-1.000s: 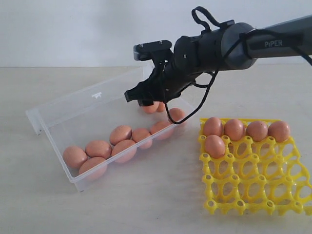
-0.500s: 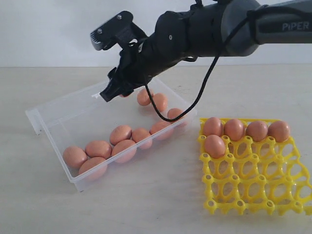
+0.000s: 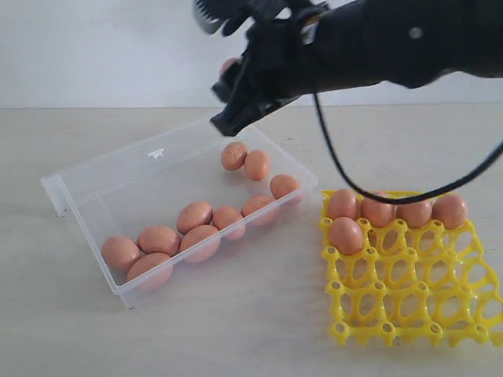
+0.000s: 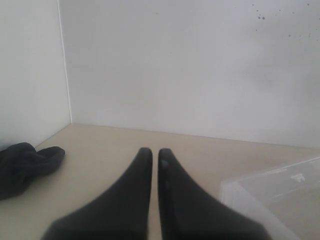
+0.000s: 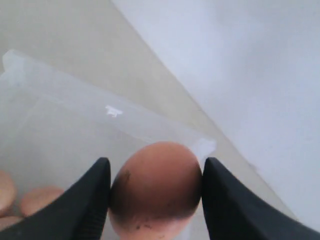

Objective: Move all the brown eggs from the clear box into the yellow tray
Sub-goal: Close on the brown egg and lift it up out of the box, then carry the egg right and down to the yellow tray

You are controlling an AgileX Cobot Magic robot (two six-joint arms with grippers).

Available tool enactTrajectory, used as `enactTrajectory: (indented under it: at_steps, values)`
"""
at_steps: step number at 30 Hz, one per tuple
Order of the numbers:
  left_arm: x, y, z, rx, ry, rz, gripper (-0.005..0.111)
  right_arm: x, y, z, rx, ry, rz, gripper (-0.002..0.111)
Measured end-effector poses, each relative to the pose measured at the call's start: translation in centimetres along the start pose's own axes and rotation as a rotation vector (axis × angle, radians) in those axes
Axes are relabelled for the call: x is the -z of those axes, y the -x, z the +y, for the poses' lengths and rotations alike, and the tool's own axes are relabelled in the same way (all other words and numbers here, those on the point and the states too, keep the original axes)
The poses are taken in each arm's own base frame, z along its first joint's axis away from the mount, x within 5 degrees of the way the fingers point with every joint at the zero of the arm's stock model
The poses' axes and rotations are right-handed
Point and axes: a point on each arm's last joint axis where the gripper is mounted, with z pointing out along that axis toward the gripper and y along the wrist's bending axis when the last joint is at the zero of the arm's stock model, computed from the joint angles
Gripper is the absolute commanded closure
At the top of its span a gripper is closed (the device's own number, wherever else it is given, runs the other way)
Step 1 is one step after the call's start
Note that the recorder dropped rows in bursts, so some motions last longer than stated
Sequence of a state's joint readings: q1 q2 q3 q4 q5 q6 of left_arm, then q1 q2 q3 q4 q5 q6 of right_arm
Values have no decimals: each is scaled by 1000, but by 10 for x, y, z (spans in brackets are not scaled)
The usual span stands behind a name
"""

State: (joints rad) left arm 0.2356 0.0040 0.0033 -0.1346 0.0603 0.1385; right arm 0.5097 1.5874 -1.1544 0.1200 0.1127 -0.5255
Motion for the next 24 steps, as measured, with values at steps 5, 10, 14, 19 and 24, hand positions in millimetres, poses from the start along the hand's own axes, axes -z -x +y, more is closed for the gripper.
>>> enactTrajectory:
  at_steps: [5, 10, 14, 19, 24]
  values:
    - [0, 0, 0, 0, 0, 0, 103, 35, -32, -73, -181, -248, -23, 108]
    - [0, 0, 0, 0, 0, 0, 103, 69, -76, -152, -656, -550, -119, 108]
    - [0, 0, 0, 0, 0, 0, 103, 110, -84, -202, -405, -876, -272, 108]
    - [0, 0, 0, 0, 0, 0, 103, 139, -106, -225, 31, -1073, 53, 108]
    - [0, 0, 0, 0, 0, 0, 103, 165, -154, -237, -237, -1078, 288, 108]
